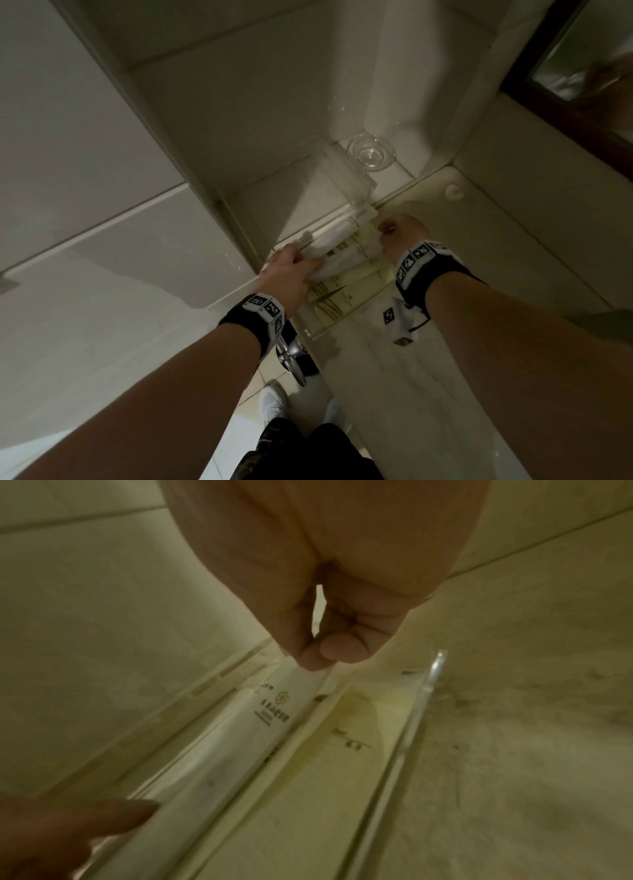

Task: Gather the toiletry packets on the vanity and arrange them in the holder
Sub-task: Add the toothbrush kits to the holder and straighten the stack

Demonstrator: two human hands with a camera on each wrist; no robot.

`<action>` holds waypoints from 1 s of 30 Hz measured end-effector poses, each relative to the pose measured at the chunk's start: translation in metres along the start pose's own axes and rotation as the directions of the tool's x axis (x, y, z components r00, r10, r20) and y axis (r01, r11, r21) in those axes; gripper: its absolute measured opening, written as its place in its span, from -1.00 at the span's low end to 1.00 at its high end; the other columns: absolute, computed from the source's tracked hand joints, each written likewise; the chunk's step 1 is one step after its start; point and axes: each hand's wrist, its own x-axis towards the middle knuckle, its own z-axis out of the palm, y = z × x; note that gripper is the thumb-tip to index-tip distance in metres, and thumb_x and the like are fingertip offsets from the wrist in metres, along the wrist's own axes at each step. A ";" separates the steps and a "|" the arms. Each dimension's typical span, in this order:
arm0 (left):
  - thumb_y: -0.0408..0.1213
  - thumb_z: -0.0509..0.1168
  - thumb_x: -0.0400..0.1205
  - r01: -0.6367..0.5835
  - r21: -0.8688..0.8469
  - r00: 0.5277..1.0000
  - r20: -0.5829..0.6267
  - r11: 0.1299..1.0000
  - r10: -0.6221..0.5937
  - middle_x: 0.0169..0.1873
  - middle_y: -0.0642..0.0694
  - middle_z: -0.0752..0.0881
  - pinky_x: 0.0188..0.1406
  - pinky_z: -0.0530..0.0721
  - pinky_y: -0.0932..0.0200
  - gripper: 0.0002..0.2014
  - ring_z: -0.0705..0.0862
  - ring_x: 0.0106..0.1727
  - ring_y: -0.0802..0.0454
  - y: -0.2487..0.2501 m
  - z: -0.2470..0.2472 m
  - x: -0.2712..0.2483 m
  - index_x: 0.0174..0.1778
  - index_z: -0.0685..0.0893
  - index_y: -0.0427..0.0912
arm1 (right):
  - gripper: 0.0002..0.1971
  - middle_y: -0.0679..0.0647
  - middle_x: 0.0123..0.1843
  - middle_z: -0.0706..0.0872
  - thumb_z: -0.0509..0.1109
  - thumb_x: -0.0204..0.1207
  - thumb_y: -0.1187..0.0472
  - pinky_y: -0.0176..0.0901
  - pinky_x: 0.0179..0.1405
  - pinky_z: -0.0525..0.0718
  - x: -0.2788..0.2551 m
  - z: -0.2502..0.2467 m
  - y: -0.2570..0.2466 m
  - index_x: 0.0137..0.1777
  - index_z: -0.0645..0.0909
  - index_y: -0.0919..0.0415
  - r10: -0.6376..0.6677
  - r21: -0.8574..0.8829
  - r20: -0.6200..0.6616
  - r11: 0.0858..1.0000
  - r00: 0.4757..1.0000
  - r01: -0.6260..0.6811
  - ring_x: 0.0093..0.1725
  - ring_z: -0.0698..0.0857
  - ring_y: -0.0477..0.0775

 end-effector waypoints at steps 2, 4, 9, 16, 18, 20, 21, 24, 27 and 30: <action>-0.08 0.29 0.64 0.001 -0.007 1.000 -0.003 1.000 -0.001 0.25 -0.05 0.43 0.42 0.49 0.04 -0.51 0.45 0.32 -0.12 -0.001 0.001 -0.001 0.50 0.44 0.34 | -0.80 0.05 0.13 0.75 0.33 0.60 0.28 -0.23 0.01 0.59 0.004 -0.001 0.000 0.10 0.68 -0.01 -0.007 0.029 -0.029 1.000 1.000 0.007 -0.05 0.66 0.06; -0.07 0.26 0.68 -0.001 -0.015 1.000 -0.006 1.000 0.001 0.26 -0.05 0.46 0.37 0.54 0.05 -0.53 0.49 0.29 -0.11 -0.002 0.001 -0.001 0.51 0.40 0.37 | -0.77 0.02 0.11 0.74 0.34 0.60 0.29 -0.24 0.06 0.58 0.007 -0.003 -0.001 0.16 0.70 0.01 -0.030 0.033 -0.062 0.999 0.998 0.032 -0.02 0.65 0.03; -0.27 0.20 0.70 -0.017 0.089 0.997 0.073 0.996 0.011 0.34 -0.16 0.53 0.12 0.66 -0.01 -0.50 0.62 0.18 -0.20 0.000 0.001 0.005 0.53 0.43 0.28 | -0.67 0.08 0.29 0.74 0.33 0.57 0.39 -0.09 0.38 0.60 0.018 -0.005 -0.006 0.25 0.72 0.07 -0.038 -0.006 -0.030 0.999 0.999 0.038 0.25 0.70 0.17; -0.17 0.20 0.75 0.014 -0.123 0.998 -0.063 0.992 -0.021 0.26 -0.11 0.58 0.29 0.59 0.17 -0.65 0.64 0.20 -0.11 -0.004 -0.001 -0.003 0.46 0.61 0.02 | -0.53 0.23 0.48 0.53 0.14 0.69 0.29 -0.12 0.39 0.54 0.026 0.000 -0.011 0.56 0.51 0.00 -0.144 -0.135 0.087 0.979 0.986 0.155 0.31 0.64 0.25; -0.16 0.23 0.73 0.092 -0.164 0.992 -0.067 0.982 -0.104 0.32 -0.12 0.58 0.36 0.57 0.15 -0.65 0.64 0.28 -0.12 -0.006 -0.003 -0.004 0.44 0.63 -0.05 | -0.55 0.23 0.47 0.54 0.15 0.67 0.26 -0.07 0.41 0.56 0.025 0.001 -0.012 0.51 0.56 0.01 -0.167 -0.149 0.087 0.973 0.982 0.178 0.29 0.65 0.26; -0.13 0.25 0.72 0.162 -0.157 0.984 -0.046 0.974 -0.171 0.40 -0.13 0.55 0.44 0.52 0.09 -0.62 0.57 0.40 -0.14 -0.007 -0.005 -0.006 0.47 0.60 -0.05 | -0.57 0.21 0.48 0.54 0.17 0.65 0.27 -0.11 0.43 0.53 0.023 0.001 -0.010 0.47 0.60 0.06 -0.198 -0.157 0.066 0.966 0.978 0.206 0.32 0.64 0.25; -0.11 0.25 0.71 0.182 -0.139 0.981 -0.040 0.973 -0.190 0.44 -0.13 0.53 0.48 0.49 0.07 -0.60 0.52 0.45 -0.16 -0.007 -0.006 -0.006 0.48 0.58 -0.04 | -0.58 0.20 0.50 0.52 0.18 0.65 0.27 -0.14 0.44 0.50 0.023 0.002 -0.008 0.47 0.61 0.08 -0.212 -0.157 0.056 0.963 0.976 0.218 0.35 0.62 0.24; -0.06 0.26 0.69 0.197 -0.057 0.979 -0.040 0.979 -0.199 0.43 -0.11 0.54 0.51 0.42 -0.01 -0.57 0.44 0.45 -0.18 -0.006 -0.007 -0.005 0.50 0.54 0.02 | -0.57 0.16 0.50 0.56 0.19 0.62 0.27 -0.19 0.37 0.47 0.023 0.000 -0.009 0.46 0.61 0.07 -0.235 -0.149 0.049 0.959 0.971 0.239 0.37 0.61 0.22; -0.04 0.24 0.69 0.203 -0.014 0.979 -0.021 0.979 -0.203 0.43 -0.09 0.54 0.53 0.36 -0.02 -0.56 0.41 0.45 -0.17 -0.003 -0.007 -0.004 0.52 0.51 0.04 | -0.56 0.14 0.46 0.62 0.18 0.63 0.30 -0.15 0.36 0.51 0.021 -0.001 -0.010 0.46 0.61 0.06 -0.228 -0.157 0.085 0.958 0.970 0.239 0.35 0.63 0.23; 0.00 0.21 0.71 0.183 0.021 0.983 -0.036 0.983 -0.182 0.41 -0.10 0.56 0.51 0.35 -0.01 -0.57 0.44 0.43 -0.16 0.000 -0.008 -0.007 0.51 0.51 0.01 | -0.57 0.13 0.47 0.63 0.16 0.65 0.34 -0.09 0.43 0.53 0.017 -0.002 -0.009 0.46 0.61 0.09 -0.220 -0.171 0.115 0.956 0.969 0.237 0.37 0.62 0.22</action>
